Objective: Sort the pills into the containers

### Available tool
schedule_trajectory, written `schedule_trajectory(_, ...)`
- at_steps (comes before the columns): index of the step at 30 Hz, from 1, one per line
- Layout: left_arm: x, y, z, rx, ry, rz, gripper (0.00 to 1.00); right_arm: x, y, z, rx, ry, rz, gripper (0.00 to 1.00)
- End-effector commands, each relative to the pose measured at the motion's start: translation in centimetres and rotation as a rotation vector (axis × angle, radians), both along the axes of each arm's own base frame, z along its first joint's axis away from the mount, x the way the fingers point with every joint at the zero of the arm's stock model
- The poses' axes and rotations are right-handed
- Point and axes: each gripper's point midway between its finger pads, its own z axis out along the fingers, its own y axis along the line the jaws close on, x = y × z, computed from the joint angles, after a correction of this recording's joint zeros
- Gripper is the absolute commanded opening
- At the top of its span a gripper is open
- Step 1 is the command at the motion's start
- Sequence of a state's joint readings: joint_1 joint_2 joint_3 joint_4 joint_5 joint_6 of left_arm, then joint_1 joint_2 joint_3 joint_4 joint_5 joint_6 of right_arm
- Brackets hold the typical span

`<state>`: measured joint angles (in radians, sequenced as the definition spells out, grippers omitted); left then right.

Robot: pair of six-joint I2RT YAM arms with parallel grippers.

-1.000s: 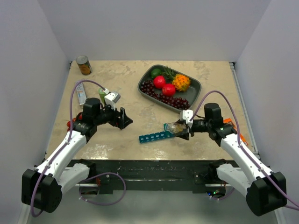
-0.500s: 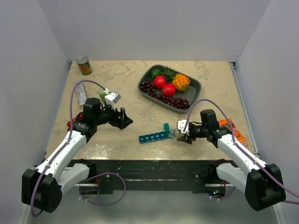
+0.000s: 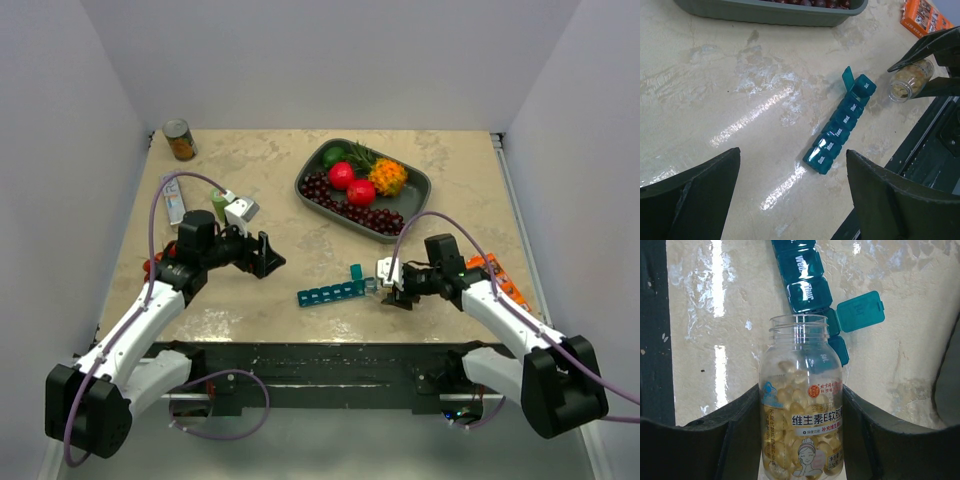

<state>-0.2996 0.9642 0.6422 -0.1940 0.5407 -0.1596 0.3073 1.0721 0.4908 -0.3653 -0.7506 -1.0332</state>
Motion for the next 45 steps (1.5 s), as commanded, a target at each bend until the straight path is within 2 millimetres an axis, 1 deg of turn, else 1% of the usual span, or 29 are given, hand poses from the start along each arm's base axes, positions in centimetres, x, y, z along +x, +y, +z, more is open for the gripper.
schedule_trajectory(1, 0.3, -0.5, 1.6, -0.016, -0.089, -0.034, 0.9, 1.4, 0.3, 2.1, 0.002, -0.033, -0.004, 0.0)
schedule_trajectory(4, 0.2, -0.6, 1.7, -0.02, -0.091, -0.04, 0.9, 1.8, 0.0, 2.0, -0.023, -0.04, -0.014, 0.0)
schedule_trajectory(20, 0.1, -0.7, 2.1, -0.025, -0.106, -0.048, 0.9, 2.3, -0.6, 1.4, -0.069, -0.022, -0.041, 0.0)
schedule_trajectory(30, 0.0, -0.8, 2.3, -0.03, -0.113, -0.053, 0.9, 2.2, -0.4, 0.8, -0.11, 0.009, -0.048, 0.0)
schedule_trajectory(35, 0.0, -0.8, 2.2, -0.029, -0.108, -0.053, 0.9, 2.2, -0.2, 0.8, -0.12, 0.024, -0.06, 0.0)
schedule_trajectory(39, 0.0, -0.9, 2.2, -0.03, -0.108, -0.057, 0.9, 1.8, 0.2, 0.9, -0.134, 0.058, -0.067, 0.0)
schedule_trajectory(45, 0.0, -0.9, 2.3, -0.032, -0.112, -0.057, 0.9, 2.0, 0.4, 0.9, -0.145, 0.079, -0.109, 0.0)
